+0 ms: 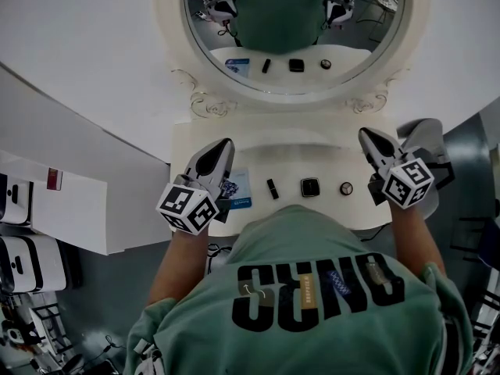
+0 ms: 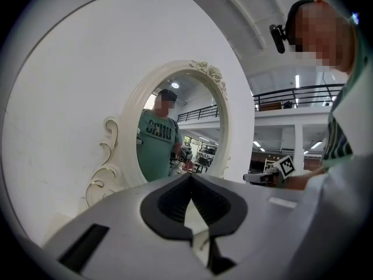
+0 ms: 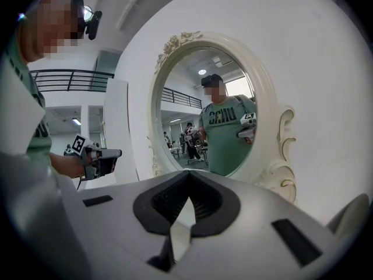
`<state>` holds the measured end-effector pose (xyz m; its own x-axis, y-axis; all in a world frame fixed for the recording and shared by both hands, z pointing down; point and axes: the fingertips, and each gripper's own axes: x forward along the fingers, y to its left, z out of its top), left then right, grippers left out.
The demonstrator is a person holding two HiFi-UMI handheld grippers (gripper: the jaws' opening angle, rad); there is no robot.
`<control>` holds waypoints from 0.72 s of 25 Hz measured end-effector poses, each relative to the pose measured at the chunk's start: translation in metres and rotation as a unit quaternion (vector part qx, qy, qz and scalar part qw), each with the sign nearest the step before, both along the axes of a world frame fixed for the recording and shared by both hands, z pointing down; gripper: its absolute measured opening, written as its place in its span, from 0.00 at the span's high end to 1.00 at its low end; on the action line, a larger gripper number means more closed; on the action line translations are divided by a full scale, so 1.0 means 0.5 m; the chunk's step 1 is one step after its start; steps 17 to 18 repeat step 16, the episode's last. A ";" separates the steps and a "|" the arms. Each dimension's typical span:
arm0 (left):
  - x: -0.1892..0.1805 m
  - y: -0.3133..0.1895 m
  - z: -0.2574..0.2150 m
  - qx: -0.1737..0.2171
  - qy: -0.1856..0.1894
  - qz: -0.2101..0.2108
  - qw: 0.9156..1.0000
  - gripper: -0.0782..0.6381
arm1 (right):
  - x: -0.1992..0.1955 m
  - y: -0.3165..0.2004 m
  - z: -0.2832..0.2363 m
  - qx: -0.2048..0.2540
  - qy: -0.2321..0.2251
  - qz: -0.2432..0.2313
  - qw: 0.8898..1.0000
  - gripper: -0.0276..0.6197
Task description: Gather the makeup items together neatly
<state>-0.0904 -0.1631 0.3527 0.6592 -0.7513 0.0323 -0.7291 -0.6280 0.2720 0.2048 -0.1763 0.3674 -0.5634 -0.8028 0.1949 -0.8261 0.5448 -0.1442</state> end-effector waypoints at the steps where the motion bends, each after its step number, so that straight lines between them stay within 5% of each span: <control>1: 0.002 0.000 -0.001 0.000 0.000 0.001 1.000 0.88 | -0.001 0.001 0.000 0.001 0.001 -0.001 1.000 0.97; 18: 0.015 -0.004 0.001 -0.002 0.007 0.009 1.000 0.88 | -0.002 -0.004 0.003 0.000 0.005 -0.005 1.000 0.97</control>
